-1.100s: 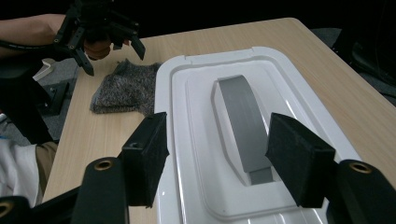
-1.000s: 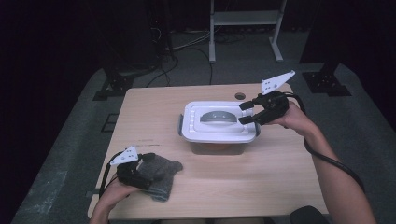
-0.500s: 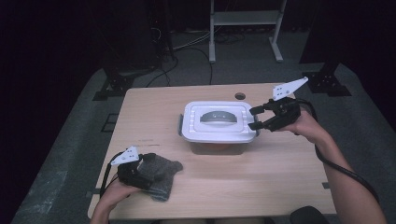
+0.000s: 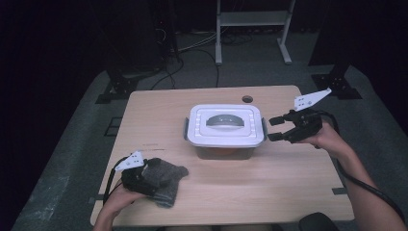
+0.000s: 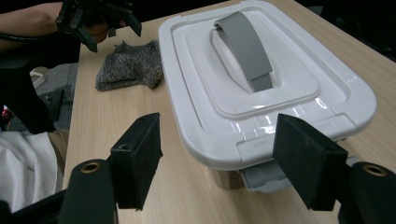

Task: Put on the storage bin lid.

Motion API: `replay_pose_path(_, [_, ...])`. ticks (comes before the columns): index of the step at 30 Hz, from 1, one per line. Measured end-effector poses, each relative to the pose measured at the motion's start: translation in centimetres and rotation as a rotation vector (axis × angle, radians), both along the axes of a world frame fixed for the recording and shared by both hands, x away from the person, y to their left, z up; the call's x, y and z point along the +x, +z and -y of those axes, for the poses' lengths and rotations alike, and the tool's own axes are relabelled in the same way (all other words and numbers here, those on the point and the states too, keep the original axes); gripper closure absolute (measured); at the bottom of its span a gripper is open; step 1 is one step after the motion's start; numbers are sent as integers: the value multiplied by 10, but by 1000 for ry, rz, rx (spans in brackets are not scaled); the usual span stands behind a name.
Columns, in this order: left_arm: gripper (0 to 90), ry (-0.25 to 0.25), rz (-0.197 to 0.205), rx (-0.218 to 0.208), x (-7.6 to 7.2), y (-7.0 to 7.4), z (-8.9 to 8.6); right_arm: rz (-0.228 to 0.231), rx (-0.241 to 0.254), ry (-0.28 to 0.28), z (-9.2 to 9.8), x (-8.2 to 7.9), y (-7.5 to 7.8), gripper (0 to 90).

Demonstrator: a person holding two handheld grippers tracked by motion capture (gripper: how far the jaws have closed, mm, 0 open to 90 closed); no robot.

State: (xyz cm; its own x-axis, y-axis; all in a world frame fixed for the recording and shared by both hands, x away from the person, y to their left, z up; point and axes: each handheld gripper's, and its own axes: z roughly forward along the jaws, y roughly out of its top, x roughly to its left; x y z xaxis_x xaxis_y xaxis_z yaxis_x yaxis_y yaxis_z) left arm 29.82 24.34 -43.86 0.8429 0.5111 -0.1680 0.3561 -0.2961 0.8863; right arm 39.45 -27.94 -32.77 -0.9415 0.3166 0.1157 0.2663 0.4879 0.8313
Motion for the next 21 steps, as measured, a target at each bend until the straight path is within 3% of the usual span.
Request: replay_pose_path(21, [27,-4,-2,6,0,-1,1,-47,38,-68,30,-16,-31,284])
